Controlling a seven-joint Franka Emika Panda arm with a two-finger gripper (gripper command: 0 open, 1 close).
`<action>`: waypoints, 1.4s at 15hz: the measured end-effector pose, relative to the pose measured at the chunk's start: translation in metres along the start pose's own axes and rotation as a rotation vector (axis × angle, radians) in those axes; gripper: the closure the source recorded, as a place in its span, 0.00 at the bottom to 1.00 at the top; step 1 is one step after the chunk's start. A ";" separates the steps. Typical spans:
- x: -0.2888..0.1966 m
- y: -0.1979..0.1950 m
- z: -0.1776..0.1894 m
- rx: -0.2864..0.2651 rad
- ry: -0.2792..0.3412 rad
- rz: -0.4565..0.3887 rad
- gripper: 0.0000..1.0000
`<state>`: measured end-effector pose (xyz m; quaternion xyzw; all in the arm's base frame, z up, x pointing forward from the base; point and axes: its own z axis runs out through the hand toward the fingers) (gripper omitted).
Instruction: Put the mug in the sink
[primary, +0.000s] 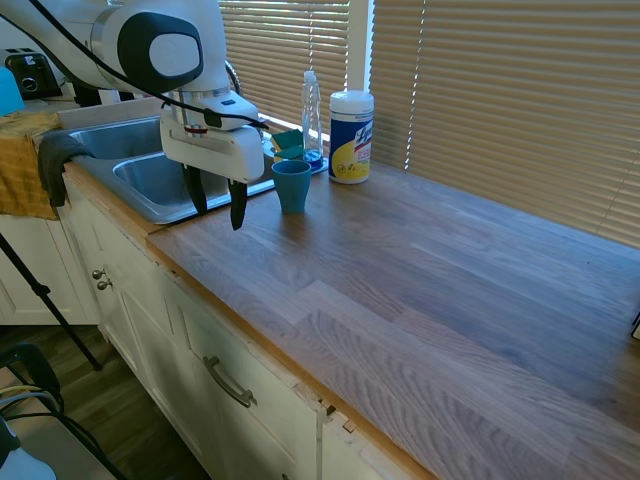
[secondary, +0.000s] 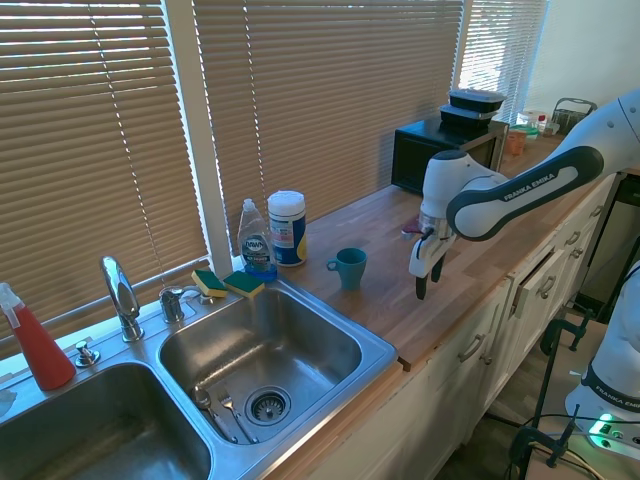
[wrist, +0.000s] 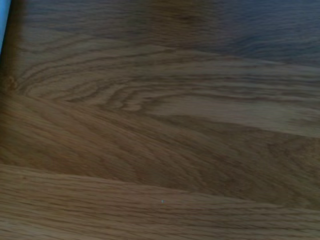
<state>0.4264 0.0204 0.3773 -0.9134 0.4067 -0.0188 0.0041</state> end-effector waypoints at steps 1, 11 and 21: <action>0.000 0.000 0.000 0.000 0.000 0.000 0.00; 0.039 -0.039 -0.067 0.107 0.110 -0.058 0.00; 0.076 -0.151 -0.044 0.151 0.156 -0.112 0.00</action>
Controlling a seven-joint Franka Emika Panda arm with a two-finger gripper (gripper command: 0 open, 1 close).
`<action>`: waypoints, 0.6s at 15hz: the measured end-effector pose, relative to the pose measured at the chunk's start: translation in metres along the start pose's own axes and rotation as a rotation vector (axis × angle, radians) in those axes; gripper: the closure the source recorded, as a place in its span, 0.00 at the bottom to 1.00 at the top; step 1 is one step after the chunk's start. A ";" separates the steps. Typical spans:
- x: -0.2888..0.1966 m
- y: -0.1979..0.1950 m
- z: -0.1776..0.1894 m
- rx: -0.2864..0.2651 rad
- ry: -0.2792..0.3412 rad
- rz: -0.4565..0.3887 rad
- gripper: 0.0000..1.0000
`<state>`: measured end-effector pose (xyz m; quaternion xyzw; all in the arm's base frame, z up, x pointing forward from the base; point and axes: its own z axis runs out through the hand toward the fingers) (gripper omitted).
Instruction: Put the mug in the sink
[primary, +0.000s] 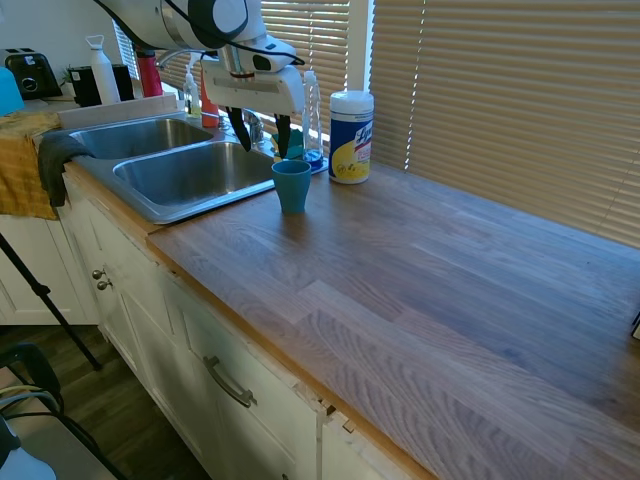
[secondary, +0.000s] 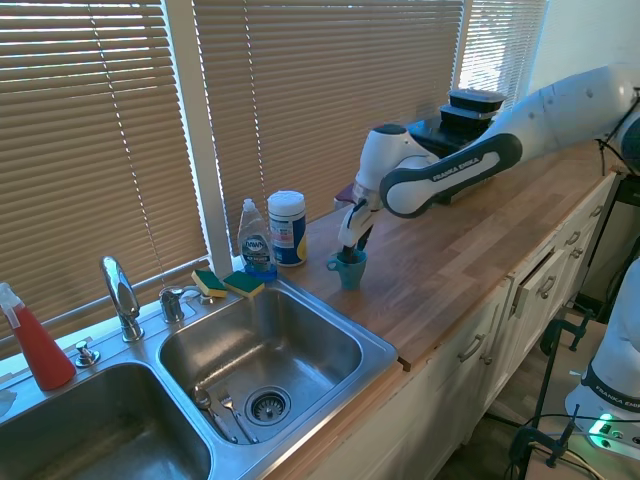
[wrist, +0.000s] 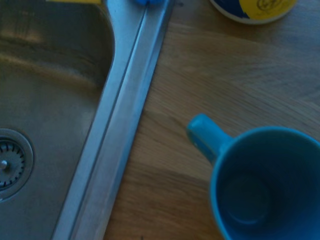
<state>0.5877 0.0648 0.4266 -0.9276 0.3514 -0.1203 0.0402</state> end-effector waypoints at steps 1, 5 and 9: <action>0.001 -0.006 0.012 -0.015 -0.001 0.006 0.00; 0.008 -0.009 0.055 -0.062 -0.031 0.021 1.00; 0.012 -0.006 0.077 -0.085 -0.048 0.029 1.00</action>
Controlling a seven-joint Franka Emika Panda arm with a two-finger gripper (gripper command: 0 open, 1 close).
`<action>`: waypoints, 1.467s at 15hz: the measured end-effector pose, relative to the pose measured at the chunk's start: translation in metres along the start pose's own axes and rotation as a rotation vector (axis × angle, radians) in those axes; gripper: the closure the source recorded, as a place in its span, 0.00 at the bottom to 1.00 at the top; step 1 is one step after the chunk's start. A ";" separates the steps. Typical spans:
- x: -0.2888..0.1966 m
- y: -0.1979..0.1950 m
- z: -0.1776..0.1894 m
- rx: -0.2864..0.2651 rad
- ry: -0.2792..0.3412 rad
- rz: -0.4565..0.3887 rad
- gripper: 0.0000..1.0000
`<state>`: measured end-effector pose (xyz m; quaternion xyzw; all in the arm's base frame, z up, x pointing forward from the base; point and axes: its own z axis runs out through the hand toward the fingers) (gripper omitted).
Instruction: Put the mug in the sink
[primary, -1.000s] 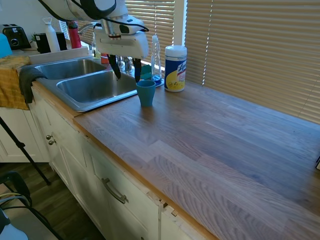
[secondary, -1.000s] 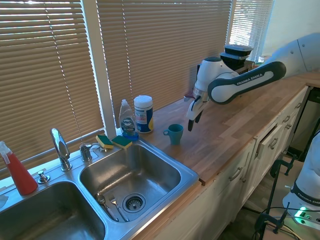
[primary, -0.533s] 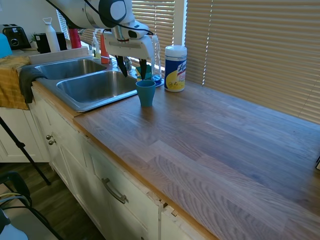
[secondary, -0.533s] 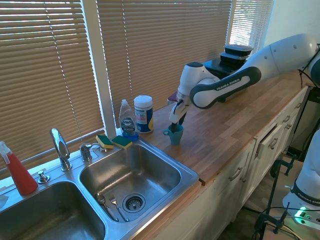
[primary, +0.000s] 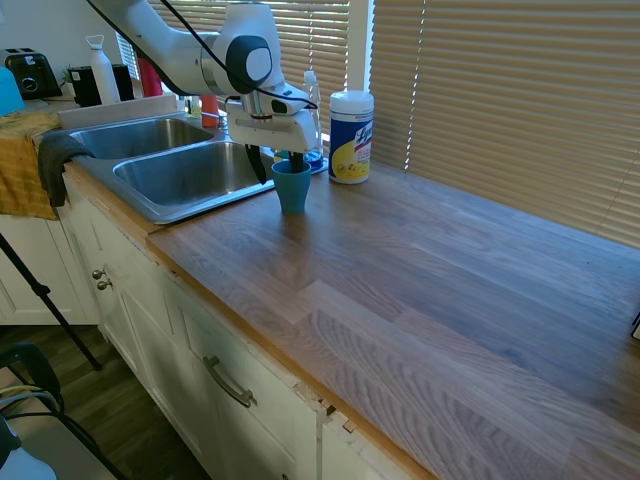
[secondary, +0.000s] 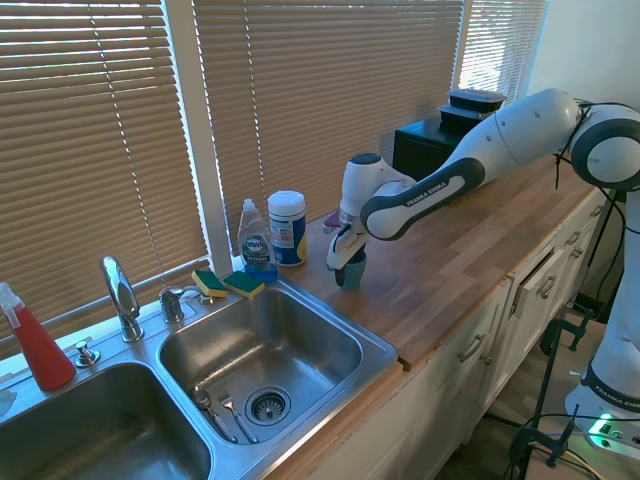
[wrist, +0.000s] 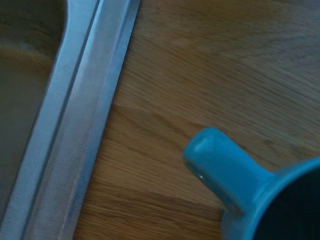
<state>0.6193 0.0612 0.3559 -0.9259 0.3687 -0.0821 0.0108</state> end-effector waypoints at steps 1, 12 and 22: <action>-0.001 -0.001 0.001 -0.001 -0.001 -0.002 1.00; -0.003 -0.002 0.012 0.007 -0.023 0.019 1.00; -0.003 -0.004 -0.001 0.028 -0.013 0.015 1.00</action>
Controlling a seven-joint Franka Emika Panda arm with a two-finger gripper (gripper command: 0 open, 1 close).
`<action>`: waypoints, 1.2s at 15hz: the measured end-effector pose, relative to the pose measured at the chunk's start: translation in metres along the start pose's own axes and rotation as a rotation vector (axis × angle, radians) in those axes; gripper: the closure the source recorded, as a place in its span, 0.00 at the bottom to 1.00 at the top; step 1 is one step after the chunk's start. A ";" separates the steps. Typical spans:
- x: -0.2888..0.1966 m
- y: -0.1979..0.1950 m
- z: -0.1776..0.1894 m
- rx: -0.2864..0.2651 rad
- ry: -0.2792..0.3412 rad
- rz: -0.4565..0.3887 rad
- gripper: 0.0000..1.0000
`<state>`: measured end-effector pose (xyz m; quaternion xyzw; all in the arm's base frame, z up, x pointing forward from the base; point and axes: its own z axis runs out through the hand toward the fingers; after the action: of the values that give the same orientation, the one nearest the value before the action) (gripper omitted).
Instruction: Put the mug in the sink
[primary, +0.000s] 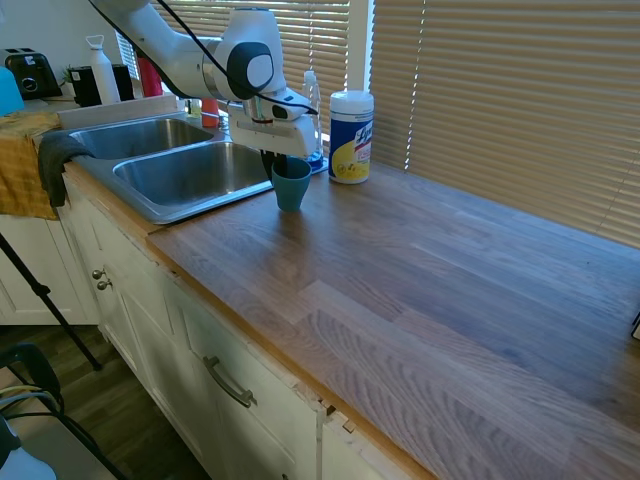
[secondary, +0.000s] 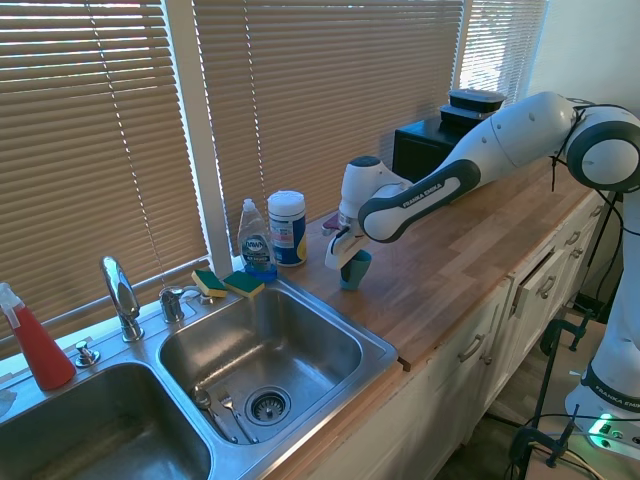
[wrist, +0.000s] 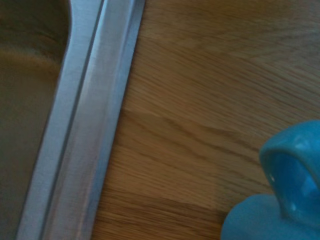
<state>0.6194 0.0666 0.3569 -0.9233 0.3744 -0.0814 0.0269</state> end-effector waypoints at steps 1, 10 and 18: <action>-0.005 -0.005 -0.004 0.003 0.005 -0.014 1.00; -0.135 -0.113 -0.040 0.008 0.086 -0.133 1.00; -0.183 -0.199 0.076 -0.060 0.036 -0.145 1.00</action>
<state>0.6395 0.3361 0.2806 -0.9467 0.3094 -0.0884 -0.0134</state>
